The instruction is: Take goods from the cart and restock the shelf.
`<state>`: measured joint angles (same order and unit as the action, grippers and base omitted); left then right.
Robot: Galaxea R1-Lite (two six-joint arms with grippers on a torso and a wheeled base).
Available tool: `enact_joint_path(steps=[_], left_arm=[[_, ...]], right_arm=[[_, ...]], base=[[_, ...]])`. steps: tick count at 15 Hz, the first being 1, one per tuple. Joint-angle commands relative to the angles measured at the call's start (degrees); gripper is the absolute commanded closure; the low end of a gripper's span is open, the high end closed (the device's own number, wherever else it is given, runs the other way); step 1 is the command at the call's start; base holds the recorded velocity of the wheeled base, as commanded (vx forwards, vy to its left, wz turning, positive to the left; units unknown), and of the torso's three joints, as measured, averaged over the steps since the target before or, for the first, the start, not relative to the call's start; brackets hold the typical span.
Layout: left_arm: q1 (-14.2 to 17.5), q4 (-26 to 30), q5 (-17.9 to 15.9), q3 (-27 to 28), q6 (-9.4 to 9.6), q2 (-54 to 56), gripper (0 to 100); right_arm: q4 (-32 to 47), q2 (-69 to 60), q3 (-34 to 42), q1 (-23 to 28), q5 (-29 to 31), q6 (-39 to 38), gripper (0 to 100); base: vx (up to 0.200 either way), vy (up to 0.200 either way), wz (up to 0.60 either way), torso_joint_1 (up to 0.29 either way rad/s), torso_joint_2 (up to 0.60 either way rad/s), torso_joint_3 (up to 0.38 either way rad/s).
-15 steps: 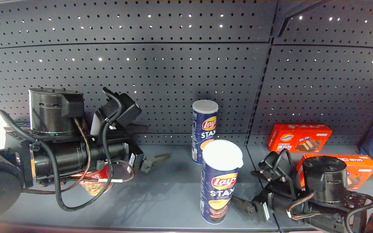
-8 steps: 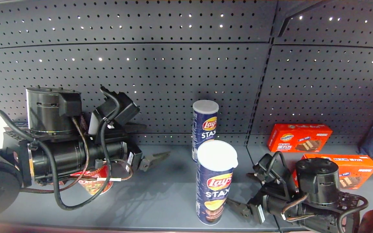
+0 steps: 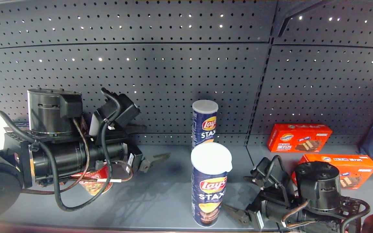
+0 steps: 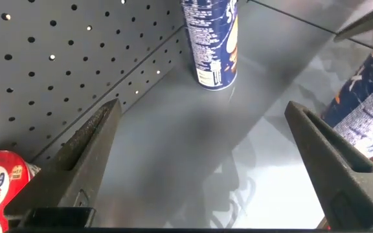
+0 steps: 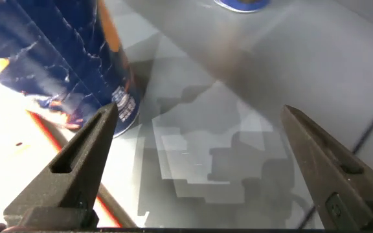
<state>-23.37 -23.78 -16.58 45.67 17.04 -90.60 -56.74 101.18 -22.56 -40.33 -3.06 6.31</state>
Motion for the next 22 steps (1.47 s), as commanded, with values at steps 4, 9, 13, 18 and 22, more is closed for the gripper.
enact_joint_path(steps=[4,9,13,18,22], left_arm=[[0.0,-0.1,0.0,-1.3,0.01,0.1,0],[-1.0,-0.1,-0.4,-6.1,0.71,2.2,0],[-3.9,0.2,-0.2,-9.9,0.62,4.0,0],[-7.8,0.0,0.1,-10.9,0.54,1.9,0],[-9.2,-1.7,0.3,-9.5,0.62,-3.6,0]], right_arm=[[-0.1,-0.2,0.2,-0.5,0.1,0.0,0],[-0.1,-0.5,0.4,0.2,0.1,-0.2,0],[-0.2,-0.6,0.4,1.7,0.1,-0.2,0],[0.2,-0.9,0.5,1.8,0.2,-0.2,0],[0.1,-1.0,0.4,3.4,0.2,-0.2,0]], base=[[0.0,0.0,0.0,0.0,0.0,0.0],[0.0,0.0,0.0,0.0,0.0,0.0],[0.0,0.0,0.0,0.0,0.0,0.0],[0.0,0.0,0.0,0.0,0.0,0.0],[0.0,0.0,0.0,0.0,0.0,0.0]])
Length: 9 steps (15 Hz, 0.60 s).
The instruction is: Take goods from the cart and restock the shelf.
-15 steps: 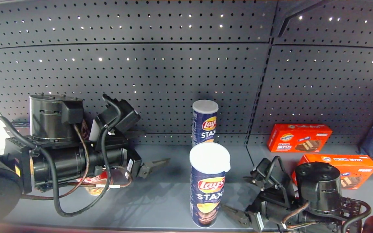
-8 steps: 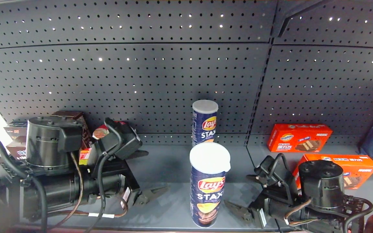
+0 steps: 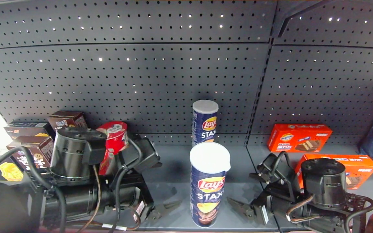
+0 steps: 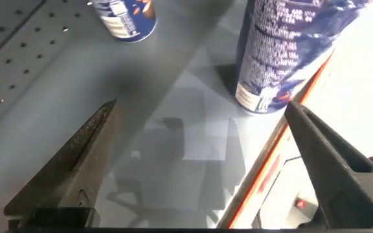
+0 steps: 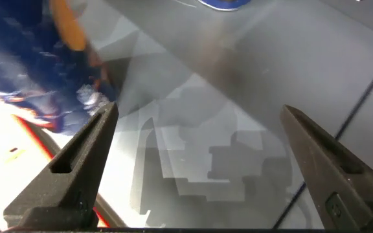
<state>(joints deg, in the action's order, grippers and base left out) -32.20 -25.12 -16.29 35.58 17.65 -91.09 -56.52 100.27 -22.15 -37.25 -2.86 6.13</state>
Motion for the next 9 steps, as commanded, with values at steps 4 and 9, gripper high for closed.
enact_joint_path(steps=[4,9], left_arm=[[-0.4,-1.0,0.7,2.7,0.01,-6.2,0],[-0.4,-1.1,0.7,4.4,0.01,-8.1,0]], right_arm=[[0.0,0.0,-0.2,0.3,0.0,0.0,0],[-0.1,0.1,-0.3,0.2,0.0,0.0,0]], base=[[0.0,0.0,0.0,0.0,0.0,0.0],[0.0,0.0,0.0,0.0,0.0,0.0]])
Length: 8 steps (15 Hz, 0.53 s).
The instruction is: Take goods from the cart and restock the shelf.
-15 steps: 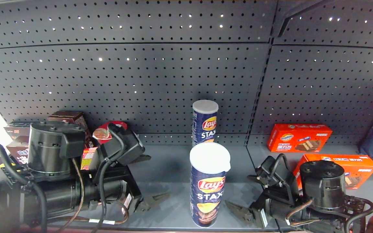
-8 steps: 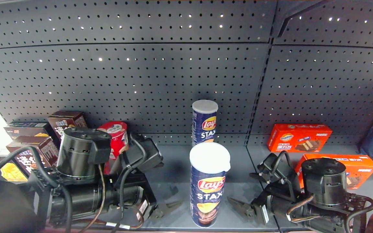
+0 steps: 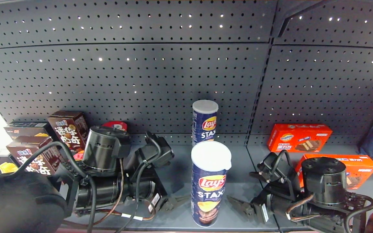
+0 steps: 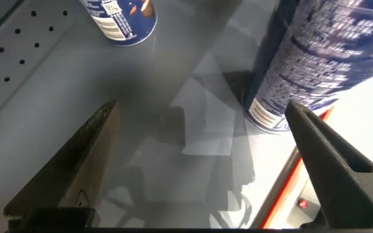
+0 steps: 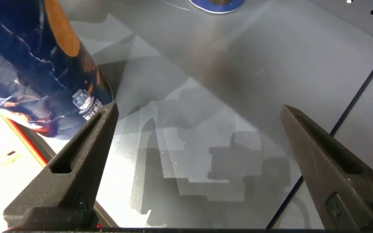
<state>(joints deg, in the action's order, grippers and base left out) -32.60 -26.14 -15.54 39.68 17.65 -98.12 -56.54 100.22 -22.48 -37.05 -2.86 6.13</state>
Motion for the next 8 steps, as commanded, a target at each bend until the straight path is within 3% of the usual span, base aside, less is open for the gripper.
enact_joint_path(steps=[1,8], left_arm=[[0.0,0.0,0.0,0.7,0.01,-1.4,0],[-0.3,-0.1,0.0,1.3,0.01,-2.3,0]], right_arm=[[-0.1,0.2,0.1,0.0,0.0,0.0,0],[-0.1,-0.1,0.2,-0.1,0.0,0.0,0]], base=[[0.0,0.0,0.0,0.0,0.0,0.0],[0.0,0.0,0.0,0.0,0.0,0.0]])
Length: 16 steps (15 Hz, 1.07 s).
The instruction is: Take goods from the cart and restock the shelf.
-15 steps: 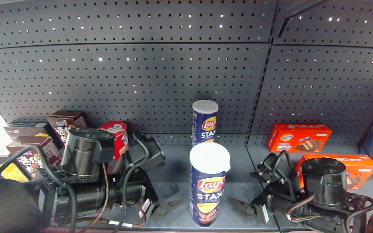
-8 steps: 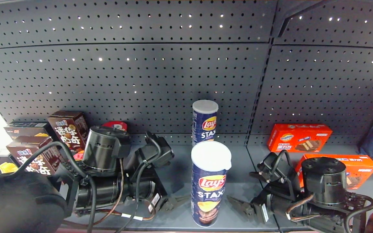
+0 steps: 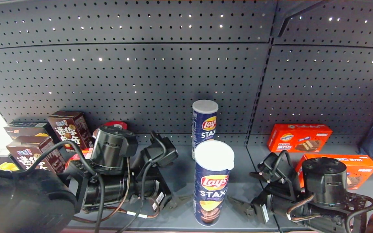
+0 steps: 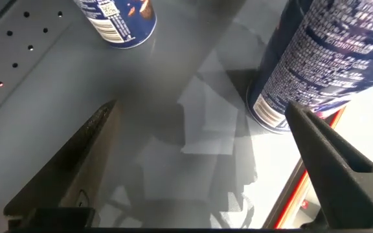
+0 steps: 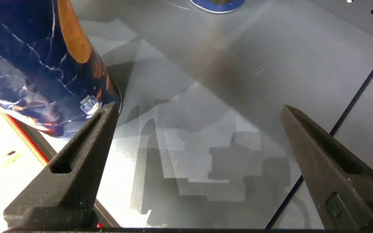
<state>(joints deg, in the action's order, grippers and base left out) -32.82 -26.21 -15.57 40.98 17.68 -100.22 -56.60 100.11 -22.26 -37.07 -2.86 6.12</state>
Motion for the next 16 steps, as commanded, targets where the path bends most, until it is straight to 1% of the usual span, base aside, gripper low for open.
enact_joint_path(steps=[1,4,9,14,16], left_arm=[[-0.1,0.0,0.0,-0.2,0.08,-0.1,0],[0.5,0.1,0.6,-1.9,-0.01,2.4,0],[0.8,0.2,0.7,-3.3,-0.36,4.9,0],[1.8,0.1,0.6,-4.7,-0.1,6.0,0],[2.1,0.1,0.9,-5.7,-0.54,9.4,0]], right_arm=[[0.0,-0.1,-0.2,-0.2,0.0,0.0,0],[0.0,0.0,0.3,-1.0,0.0,0.0,0],[0.0,0.7,-0.2,-2.3,0.0,0.0,0],[-0.2,0.8,0.2,-2.3,0.0,0.0,0],[-0.7,-1.0,-0.2,-1.4,0.1,-0.1,0]], base=[[0.0,0.0,0.0,0.0,0.0,0.0],[0.0,0.0,0.0,0.0,0.0,0.0],[0.0,0.0,0.0,0.0,0.0,0.0],[0.0,0.0,0.0,0.0,0.0,0.0],[0.0,0.0,0.0,0.0,0.0,0.0]])
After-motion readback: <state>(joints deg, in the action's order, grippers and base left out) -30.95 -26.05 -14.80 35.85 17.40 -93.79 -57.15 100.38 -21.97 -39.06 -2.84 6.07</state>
